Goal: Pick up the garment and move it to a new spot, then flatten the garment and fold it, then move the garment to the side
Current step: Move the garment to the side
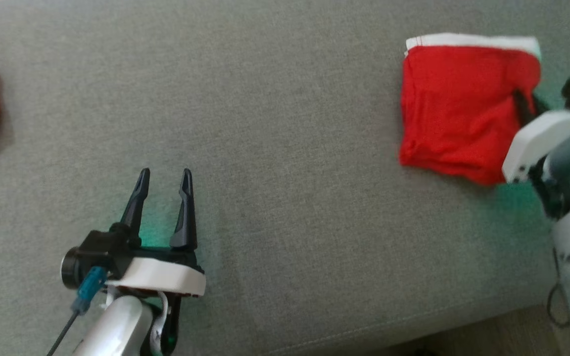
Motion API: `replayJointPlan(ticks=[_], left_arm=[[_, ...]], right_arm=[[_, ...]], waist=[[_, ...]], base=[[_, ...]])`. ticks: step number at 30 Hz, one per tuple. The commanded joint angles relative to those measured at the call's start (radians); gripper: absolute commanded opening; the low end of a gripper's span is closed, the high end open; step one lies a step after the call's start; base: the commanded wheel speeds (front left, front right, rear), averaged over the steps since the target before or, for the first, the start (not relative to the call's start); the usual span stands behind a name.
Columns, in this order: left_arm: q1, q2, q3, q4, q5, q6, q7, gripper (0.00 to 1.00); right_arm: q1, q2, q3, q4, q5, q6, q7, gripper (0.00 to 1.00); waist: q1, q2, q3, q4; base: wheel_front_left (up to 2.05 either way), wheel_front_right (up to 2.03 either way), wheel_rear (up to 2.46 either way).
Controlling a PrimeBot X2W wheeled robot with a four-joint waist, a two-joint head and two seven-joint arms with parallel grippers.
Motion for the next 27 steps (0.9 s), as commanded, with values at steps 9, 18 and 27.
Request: replayJointPlan(ticks=[9,18,27], left_arm=[[-0.043,0.045,0.041,-0.075,0.022,0.029,0.017,1.00],[-0.036,0.049,0.045,-0.092,0.018,0.040,0.010,1.00],[-0.023,0.034,0.048,-0.058,-0.004,0.036,-0.010,1.00]], right_arm=[[-0.201,-0.177,-0.011,0.103,-0.073,0.007,-0.041,0.00],[-0.280,-0.270,-0.085,0.198,-0.176,0.007,-0.099,1.00],[-0.272,-0.186,-0.108,0.182,-0.192,0.007,-0.169,1.00]], waist=[[-0.0001,0.0000,0.076,0.071],[-0.0001,0.0000,0.113,0.130],[-0.0001,0.0000,0.028,0.133]], base=[[0.00,0.00,0.00],[0.00,0.00,0.00],[0.00,0.00,0.00]])
